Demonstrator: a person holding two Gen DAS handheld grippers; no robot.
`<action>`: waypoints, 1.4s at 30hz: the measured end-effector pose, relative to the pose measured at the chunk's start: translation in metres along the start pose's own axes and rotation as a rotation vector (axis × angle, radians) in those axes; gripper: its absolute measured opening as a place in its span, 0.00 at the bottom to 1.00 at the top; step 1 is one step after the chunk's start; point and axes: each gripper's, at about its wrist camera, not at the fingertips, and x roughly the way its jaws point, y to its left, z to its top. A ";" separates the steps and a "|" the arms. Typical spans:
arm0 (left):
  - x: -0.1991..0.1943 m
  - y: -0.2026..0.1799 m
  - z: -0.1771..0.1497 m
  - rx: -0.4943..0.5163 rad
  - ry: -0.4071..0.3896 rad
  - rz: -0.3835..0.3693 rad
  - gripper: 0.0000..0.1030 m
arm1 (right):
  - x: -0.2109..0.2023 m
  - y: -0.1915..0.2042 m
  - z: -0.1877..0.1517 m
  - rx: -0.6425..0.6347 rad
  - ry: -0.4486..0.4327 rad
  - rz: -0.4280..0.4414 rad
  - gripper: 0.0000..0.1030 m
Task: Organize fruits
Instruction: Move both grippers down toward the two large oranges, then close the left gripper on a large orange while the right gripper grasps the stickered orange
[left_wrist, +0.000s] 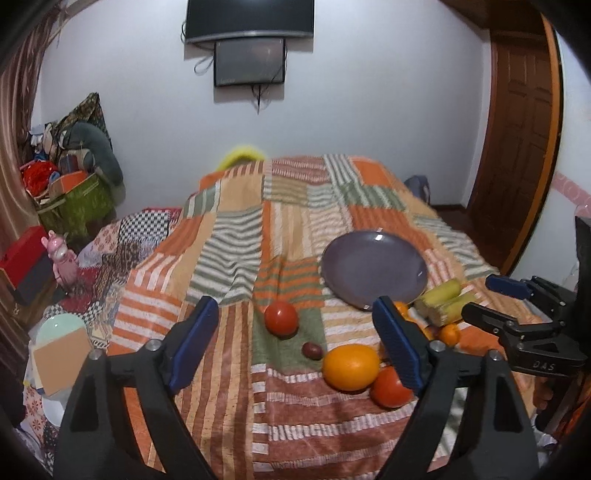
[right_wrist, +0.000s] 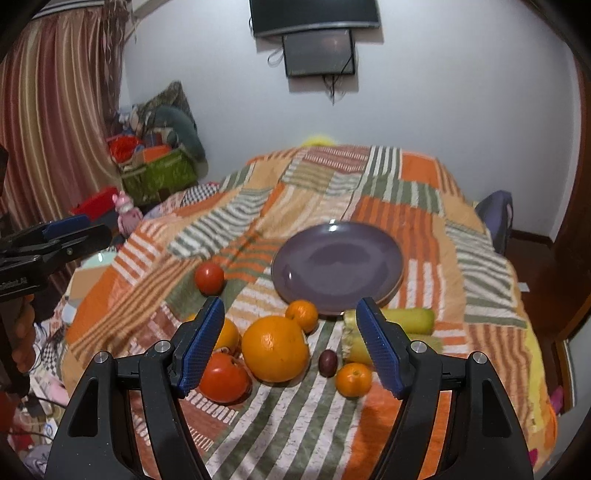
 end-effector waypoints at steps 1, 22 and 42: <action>0.005 0.000 -0.001 0.004 0.018 -0.004 0.84 | 0.005 0.000 0.000 0.000 0.014 0.001 0.69; 0.088 -0.014 -0.037 0.043 0.290 -0.116 0.92 | 0.091 -0.008 -0.018 0.073 0.255 0.141 0.69; 0.118 -0.030 -0.043 0.043 0.404 -0.142 0.92 | 0.075 -0.014 -0.013 0.086 0.231 0.150 0.65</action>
